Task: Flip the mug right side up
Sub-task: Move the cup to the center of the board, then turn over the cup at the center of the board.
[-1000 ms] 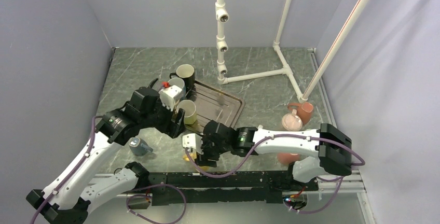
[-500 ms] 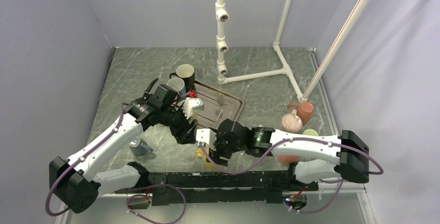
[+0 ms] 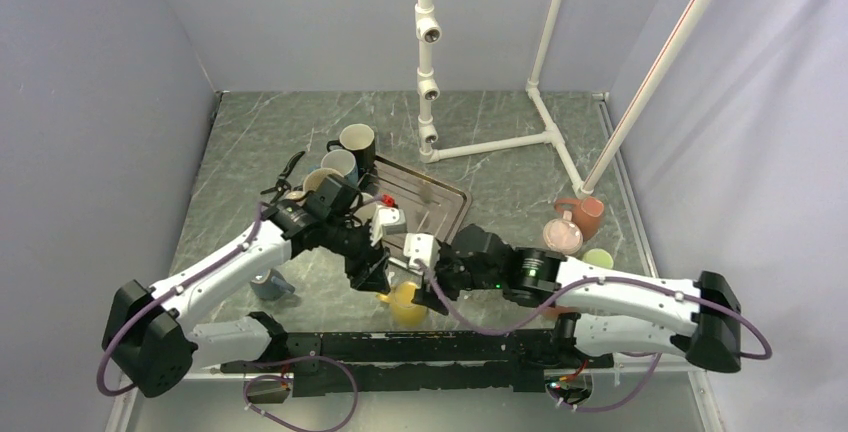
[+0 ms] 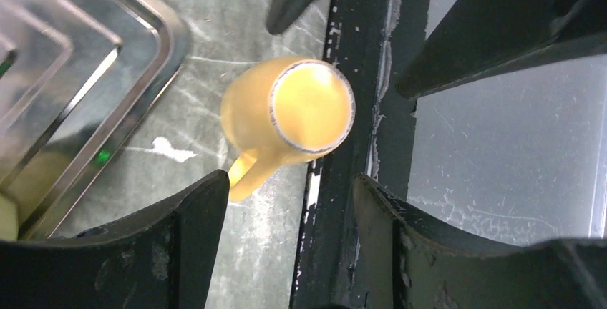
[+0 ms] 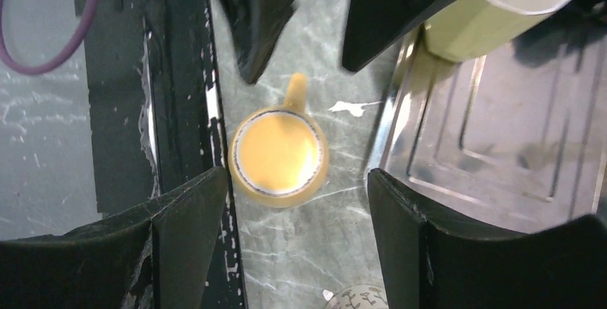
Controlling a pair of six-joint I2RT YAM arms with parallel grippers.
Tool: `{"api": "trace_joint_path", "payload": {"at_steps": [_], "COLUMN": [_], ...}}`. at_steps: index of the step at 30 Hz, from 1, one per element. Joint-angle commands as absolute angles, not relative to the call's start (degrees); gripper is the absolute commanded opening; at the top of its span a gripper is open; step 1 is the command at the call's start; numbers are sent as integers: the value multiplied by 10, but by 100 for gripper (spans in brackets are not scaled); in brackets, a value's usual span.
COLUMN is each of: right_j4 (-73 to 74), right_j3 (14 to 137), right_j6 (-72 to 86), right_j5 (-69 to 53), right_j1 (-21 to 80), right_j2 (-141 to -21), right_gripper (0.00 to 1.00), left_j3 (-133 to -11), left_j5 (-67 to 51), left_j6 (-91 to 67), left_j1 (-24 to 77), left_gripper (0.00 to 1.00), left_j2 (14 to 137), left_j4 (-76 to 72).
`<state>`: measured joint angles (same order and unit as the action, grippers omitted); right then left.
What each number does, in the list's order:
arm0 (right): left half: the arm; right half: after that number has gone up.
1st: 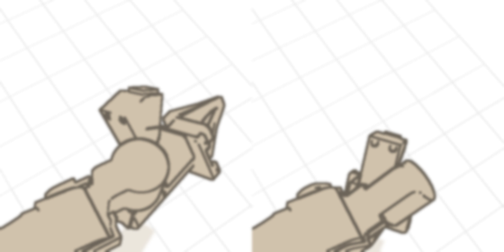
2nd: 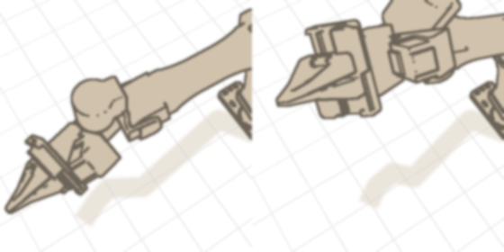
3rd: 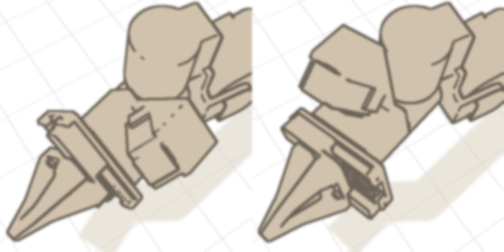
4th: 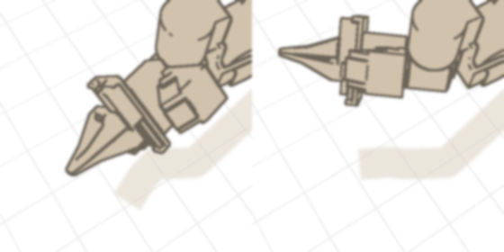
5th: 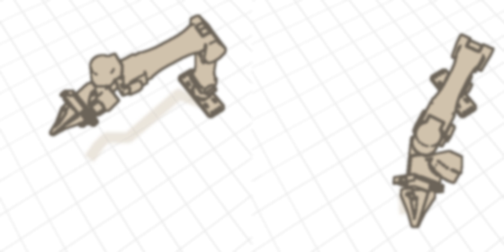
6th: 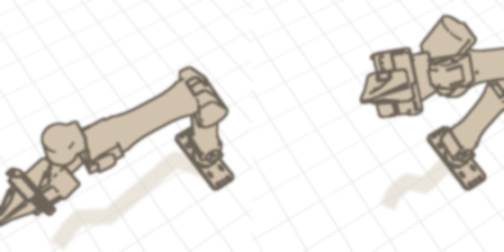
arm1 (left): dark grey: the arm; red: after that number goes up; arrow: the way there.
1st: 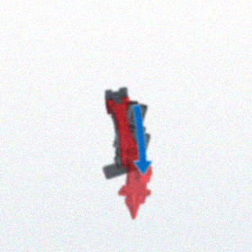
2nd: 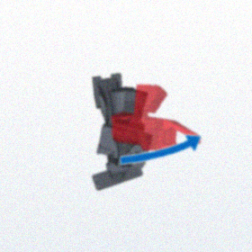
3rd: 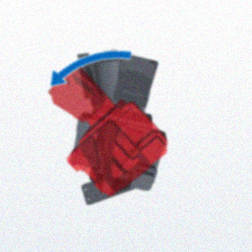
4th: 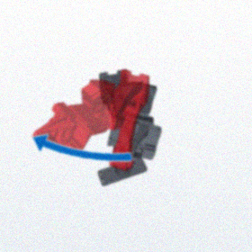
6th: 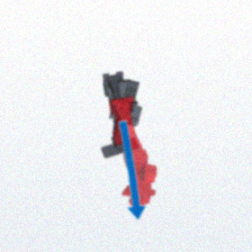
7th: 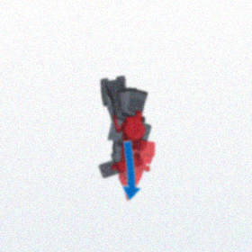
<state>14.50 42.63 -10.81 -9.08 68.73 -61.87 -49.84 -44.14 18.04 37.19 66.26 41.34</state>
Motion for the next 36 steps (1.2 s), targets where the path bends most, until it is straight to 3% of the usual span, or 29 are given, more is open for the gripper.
{"api": "trace_joint_path", "payload": {"at_steps": [1,6,17,21,25,27,32,36], "right_j4": [58,7,-42,-46,-53,-54,-48,-49], "right_j3": [410,384,357,356,353,352,353,351], "right_j6": [-77,-52,-28,-29,-27,-26,-29,-30], "right_j5": [-104,-102,-48,-38,-30,-31,-56,-48], "right_j1": [661,632,614,611,610,609,608,607], "right_j2": [-533,-459,-386,-388,-391,-394,-402,-404], "right_gripper": [75,75,75,75,75,75,74,74], "left_j3": [-507,-525,-528,-512,-488,-483,-461,-458], "left_j5": [-439,-417,-398,-334,-264,-253,-229,-202], "left_j6": [224,270,285,260,236,230,207,199], "left_j1": [421,457,486,503,515,518,524,535], "left_gripper": [68,59,53,45,28,25,19,23], "left_j2": [692,750,804,799,777,770,759,762], "left_j4": [390,427,430,400,359,349,322,317]}}
